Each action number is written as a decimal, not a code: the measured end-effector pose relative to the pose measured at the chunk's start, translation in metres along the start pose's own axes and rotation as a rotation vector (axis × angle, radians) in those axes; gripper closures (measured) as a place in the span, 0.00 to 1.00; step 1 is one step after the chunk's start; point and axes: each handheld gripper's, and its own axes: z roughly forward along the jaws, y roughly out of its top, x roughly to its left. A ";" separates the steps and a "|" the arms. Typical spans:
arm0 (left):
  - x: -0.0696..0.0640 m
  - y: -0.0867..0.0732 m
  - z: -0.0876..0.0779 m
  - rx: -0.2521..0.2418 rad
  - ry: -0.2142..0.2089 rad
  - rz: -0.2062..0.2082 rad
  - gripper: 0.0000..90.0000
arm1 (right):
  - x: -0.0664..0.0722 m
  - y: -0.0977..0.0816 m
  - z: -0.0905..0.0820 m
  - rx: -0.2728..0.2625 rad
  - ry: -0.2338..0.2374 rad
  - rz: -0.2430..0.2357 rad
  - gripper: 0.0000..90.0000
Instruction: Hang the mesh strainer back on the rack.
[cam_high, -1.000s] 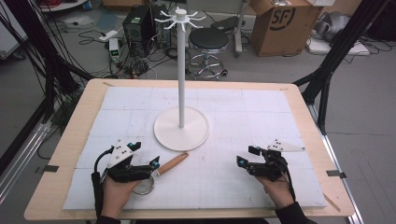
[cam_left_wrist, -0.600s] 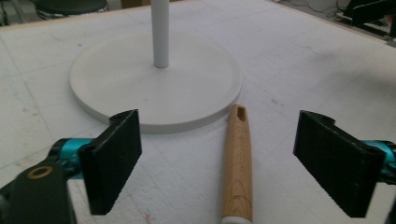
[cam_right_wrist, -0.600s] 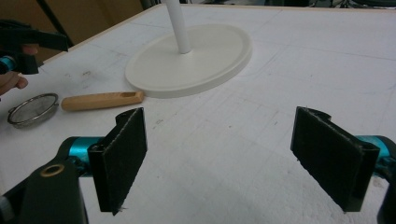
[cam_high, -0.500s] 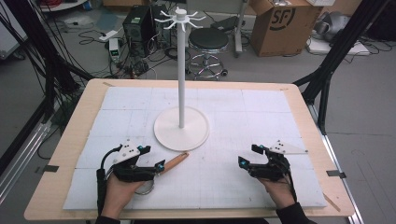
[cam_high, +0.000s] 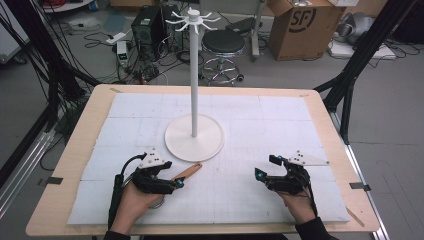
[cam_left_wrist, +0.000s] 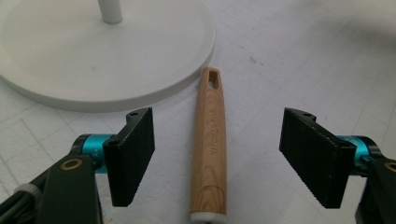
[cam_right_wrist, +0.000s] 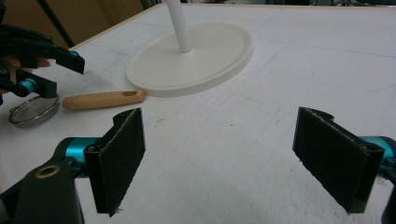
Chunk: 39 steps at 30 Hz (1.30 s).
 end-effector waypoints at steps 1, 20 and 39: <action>0.000 0.000 0.002 0.019 -0.009 0.005 0.31 | 0.000 0.000 0.000 -0.001 0.001 -0.004 0.18; 0.000 -0.003 0.010 0.150 -0.002 0.017 0.50 | 0.001 0.000 -0.001 -0.008 0.000 0.003 0.18; -0.008 -0.001 0.015 0.263 0.074 0.093 0.67 | 0.001 0.000 -0.002 -0.016 -0.004 -0.002 0.18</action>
